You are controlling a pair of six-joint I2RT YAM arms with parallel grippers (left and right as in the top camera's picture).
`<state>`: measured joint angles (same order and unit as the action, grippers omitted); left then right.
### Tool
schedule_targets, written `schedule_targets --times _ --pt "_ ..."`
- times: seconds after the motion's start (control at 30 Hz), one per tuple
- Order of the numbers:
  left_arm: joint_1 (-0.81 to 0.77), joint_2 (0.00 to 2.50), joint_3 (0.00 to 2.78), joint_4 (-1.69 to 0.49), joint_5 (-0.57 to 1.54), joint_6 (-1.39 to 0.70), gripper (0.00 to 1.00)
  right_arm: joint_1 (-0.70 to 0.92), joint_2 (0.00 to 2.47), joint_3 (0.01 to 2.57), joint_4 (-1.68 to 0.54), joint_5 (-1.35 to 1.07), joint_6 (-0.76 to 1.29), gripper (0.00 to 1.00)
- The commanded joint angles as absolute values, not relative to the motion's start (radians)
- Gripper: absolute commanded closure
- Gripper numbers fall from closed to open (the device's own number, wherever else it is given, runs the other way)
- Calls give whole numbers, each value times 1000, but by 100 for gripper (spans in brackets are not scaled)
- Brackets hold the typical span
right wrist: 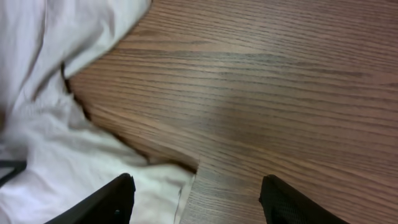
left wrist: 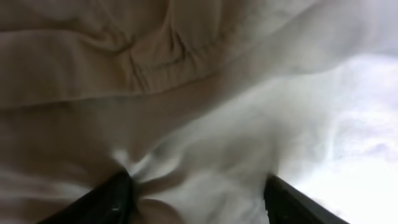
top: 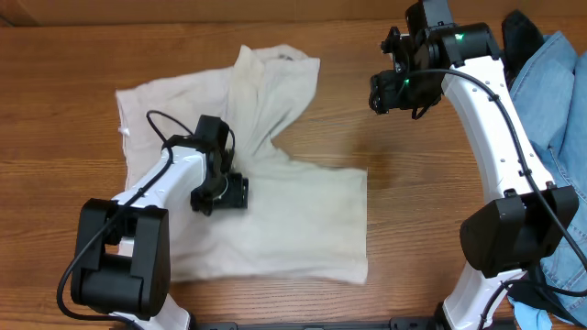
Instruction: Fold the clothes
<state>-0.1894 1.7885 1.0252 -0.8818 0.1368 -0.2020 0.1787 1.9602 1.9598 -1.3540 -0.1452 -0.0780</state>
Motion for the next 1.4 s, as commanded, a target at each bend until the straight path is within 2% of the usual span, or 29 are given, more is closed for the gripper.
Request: schedule_targets --times 0.0,0.13,0.27,0.4,0.6,0.73,1.0,1.37 --pt "-191 1844 969 -954 191 -204 28 181 1962 1984 -1353 -139 -75 31" --pt "-191 1843 960 -1002 186 -198 30 181 1962 1984 -1366 -139 -76 30" --pt "-187 1811 974 -960 176 -194 23 187 1962 1984 -1364 -143 -88 25" --pt "-187 1740 1047 -937 176 -194 23 216 1962 1984 -1346 -161 -91 23" --pt "-142 1593 1168 -949 75 -280 20 291 1966 1983 -1262 -162 -101 24" --pt "-54 1548 1172 -948 -50 -387 19 347 1992 1983 -1135 -162 -23 28" --pt "138 1604 1149 -894 54 -426 16 463 2146 1983 -927 -256 -17 27" --pt "136 1813 1148 -791 105 -374 10 542 2321 1983 -632 -191 70 30"
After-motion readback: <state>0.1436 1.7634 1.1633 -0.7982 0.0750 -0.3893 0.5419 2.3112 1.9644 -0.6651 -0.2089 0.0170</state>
